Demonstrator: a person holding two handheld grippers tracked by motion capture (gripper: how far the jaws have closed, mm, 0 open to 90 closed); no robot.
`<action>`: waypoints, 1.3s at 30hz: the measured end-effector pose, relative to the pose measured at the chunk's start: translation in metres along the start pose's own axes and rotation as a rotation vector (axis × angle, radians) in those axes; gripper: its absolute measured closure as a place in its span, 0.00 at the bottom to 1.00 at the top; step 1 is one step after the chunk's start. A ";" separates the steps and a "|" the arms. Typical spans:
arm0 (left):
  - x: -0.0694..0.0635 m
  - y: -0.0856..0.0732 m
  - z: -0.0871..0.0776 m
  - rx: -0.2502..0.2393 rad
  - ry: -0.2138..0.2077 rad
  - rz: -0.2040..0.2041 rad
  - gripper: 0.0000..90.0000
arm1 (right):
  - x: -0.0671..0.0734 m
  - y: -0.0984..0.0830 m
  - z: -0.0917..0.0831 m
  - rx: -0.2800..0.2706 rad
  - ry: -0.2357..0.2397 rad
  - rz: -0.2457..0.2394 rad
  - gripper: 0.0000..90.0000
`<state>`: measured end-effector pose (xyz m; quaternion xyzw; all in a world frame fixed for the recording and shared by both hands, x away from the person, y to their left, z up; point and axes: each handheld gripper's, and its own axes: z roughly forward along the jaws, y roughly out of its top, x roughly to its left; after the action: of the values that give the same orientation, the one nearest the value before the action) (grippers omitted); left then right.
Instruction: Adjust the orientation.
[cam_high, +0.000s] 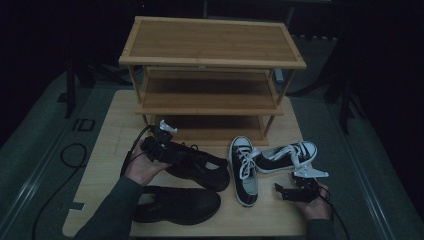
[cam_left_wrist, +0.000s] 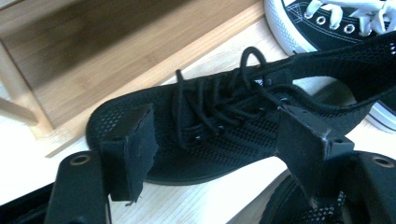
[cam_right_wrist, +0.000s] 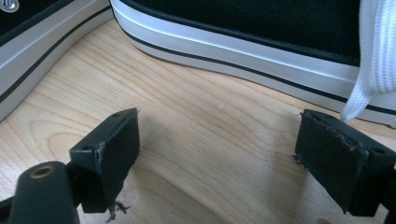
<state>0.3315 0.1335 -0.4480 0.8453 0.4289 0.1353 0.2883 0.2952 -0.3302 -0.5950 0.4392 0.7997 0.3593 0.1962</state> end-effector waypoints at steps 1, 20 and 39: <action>-0.001 0.001 0.001 0.002 0.000 -0.001 0.30 | 0.000 0.000 0.000 0.000 0.000 0.000 0.15; -0.029 0.023 0.033 0.028 0.009 -0.010 0.21 | 0.000 0.000 0.000 0.000 0.000 -0.001 0.15; -0.029 0.009 0.047 0.128 0.008 -0.123 0.44 | 0.000 0.000 0.000 0.000 0.000 -0.002 0.15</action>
<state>0.3427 0.0890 -0.4800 0.8335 0.4891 0.0928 0.2397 0.2953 -0.3303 -0.5950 0.4386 0.8001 0.3590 0.1963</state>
